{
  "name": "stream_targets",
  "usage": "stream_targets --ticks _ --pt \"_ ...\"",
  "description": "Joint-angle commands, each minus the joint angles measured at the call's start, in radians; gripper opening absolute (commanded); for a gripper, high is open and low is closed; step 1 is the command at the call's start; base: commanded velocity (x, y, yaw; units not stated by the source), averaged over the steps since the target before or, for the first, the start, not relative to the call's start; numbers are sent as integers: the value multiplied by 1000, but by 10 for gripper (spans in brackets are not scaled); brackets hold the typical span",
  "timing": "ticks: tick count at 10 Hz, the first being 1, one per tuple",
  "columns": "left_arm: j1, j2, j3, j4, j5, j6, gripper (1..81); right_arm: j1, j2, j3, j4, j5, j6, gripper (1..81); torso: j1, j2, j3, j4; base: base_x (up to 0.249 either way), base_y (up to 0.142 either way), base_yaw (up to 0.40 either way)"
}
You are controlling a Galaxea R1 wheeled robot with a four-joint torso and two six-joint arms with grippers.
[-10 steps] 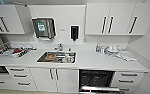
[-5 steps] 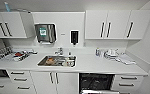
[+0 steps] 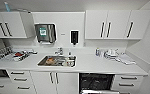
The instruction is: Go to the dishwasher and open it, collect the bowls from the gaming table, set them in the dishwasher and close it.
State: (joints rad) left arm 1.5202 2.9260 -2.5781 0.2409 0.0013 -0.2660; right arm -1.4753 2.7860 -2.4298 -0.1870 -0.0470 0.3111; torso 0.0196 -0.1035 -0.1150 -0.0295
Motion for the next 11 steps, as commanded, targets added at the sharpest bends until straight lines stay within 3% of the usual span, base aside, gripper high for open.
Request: stream_targets --ticks 1,2,3,4,5,6,7,8,11 --pt "-33 15 -16 -5 52 -2 811 -26 177 -250 61 -45 2 811 0 0 0 0 0 0 0" --pt "-31 19 -19 -8 52 -7 811 -44 209 -287 107 -40 -26 811 0 0 0 0 0 0 0" --pt "-22 30 -28 -27 49 -3 811 -53 242 -326 171 -10 -111 811 0 0 0 0 0 0 0" --pt "-16 48 -56 -64 48 1 811 -57 264 -363 285 9 -209 811 0 0 0 0 0 0 0" --pt "-2 79 -111 -109 43 22 811 -50 275 -382 370 7 -305 811 0 0 0 0 0 0 0" --pt "1 122 -185 -175 42 91 811 -44 273 -382 409 -2 -337 811 0 0 0 0 0 0 0" --pt "1 147 -227 -257 45 187 811 -34 267 -385 409 -7 -336 811 0 0 0 0 0 0 0" --pt "1 147 -228 -315 46 261 811 -26 255 -380 400 -13 -336 811 0 0 0 0 0 0 0" --pt "-18 133 -208 -322 39 277 811 -17 241 -365 396 -11 -348 811 0 0 0 0 0 0 0"
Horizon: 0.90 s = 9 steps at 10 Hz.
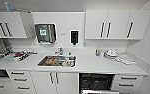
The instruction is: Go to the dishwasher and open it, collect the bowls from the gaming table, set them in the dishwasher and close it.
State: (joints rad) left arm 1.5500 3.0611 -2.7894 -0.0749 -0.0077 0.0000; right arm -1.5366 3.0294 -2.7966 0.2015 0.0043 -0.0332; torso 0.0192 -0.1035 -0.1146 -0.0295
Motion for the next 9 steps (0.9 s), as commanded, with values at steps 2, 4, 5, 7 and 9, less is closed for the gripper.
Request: stream_targets --ticks 2,4,5,7,9 --pt "-70 -4 2 -6 48 9 811 57 -1 2 7 -52 -2 811 0 0 0 0 0 0 0" --pt "-77 -4 1 -6 48 11 811 58 -1 0 -17 -55 -26 811 0 0 0 0 0 0 0" --pt "-77 -4 1 -6 48 11 811 55 5 14 -54 -52 -53 811 0 0 0 0 0 0 0" --pt "-77 -4 1 -6 48 11 811 61 11 25 -51 -55 -53 811 0 0 0 0 0 0 0" --pt "-77 -4 1 -6 48 11 811 61 12 25 -53 -56 -54 811 0 0 0 0 0 0 0"
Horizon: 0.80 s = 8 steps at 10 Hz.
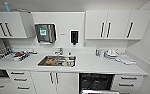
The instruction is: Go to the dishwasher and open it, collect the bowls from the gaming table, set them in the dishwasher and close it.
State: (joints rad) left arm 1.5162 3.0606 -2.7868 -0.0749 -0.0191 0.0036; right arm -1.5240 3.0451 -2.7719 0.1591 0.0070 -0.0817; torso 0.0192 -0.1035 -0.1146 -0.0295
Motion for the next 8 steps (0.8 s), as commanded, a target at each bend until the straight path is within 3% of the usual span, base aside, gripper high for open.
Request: stream_targets --ticks 1,8 --pt "-43 -3 -2 -8 59 6 811 47 -4 2 -13 -61 -7 811 0 0 0 0 0 0 0" --pt "-49 -22 3 -17 61 -2 811 44 -3 8 -16 -59 -9 811 0 0 0 0 0 0 0"
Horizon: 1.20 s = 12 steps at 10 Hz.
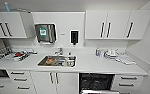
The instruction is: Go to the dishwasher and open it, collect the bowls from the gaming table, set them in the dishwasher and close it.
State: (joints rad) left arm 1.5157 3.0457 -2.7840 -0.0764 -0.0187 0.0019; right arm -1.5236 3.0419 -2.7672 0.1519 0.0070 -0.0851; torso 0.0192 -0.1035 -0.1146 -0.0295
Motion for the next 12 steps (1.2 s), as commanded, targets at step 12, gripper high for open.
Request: stream_targets --ticks 12 --pt "-35 -17 7 142 -9 12 811 44 -38 55 -17 -58 -7 811 -1 0 0 0 0 0 352"
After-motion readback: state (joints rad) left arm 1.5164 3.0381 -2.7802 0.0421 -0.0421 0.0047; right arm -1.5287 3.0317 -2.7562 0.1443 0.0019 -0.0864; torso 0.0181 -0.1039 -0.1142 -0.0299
